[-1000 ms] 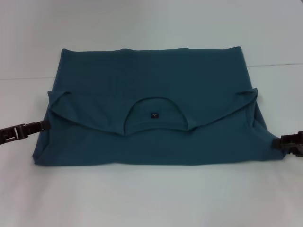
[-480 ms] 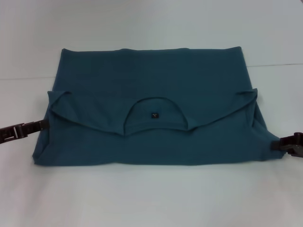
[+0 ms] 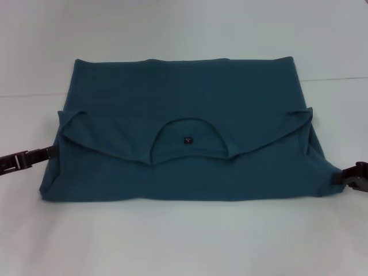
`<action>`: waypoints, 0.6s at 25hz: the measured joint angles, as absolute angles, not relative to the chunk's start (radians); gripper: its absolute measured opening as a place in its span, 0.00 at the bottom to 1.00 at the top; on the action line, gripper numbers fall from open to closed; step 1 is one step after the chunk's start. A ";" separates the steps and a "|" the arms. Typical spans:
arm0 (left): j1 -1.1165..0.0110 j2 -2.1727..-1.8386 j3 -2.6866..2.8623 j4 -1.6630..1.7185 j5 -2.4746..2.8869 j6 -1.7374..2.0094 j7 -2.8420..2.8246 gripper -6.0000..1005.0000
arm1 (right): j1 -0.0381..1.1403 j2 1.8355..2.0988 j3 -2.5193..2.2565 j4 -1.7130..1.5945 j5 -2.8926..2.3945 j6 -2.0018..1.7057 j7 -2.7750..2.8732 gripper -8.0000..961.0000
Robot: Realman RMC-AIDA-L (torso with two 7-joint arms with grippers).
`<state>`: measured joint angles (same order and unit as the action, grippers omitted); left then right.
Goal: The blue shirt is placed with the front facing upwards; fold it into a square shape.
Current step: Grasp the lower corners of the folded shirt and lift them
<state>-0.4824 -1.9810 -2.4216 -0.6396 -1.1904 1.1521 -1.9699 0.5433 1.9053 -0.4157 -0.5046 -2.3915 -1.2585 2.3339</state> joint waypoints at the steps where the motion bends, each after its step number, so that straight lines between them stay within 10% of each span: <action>1: -0.481 -1.981 -2.422 -0.640 -1.190 1.152 -1.971 0.57 | 0.544 1.906 -0.416 -0.505 -2.392 -1.258 2.334 0.09; 15: -0.443 -1.910 -2.430 -0.651 -1.075 1.244 -2.206 0.57 | 0.554 1.914 -0.423 -0.513 -2.392 -1.260 2.331 0.07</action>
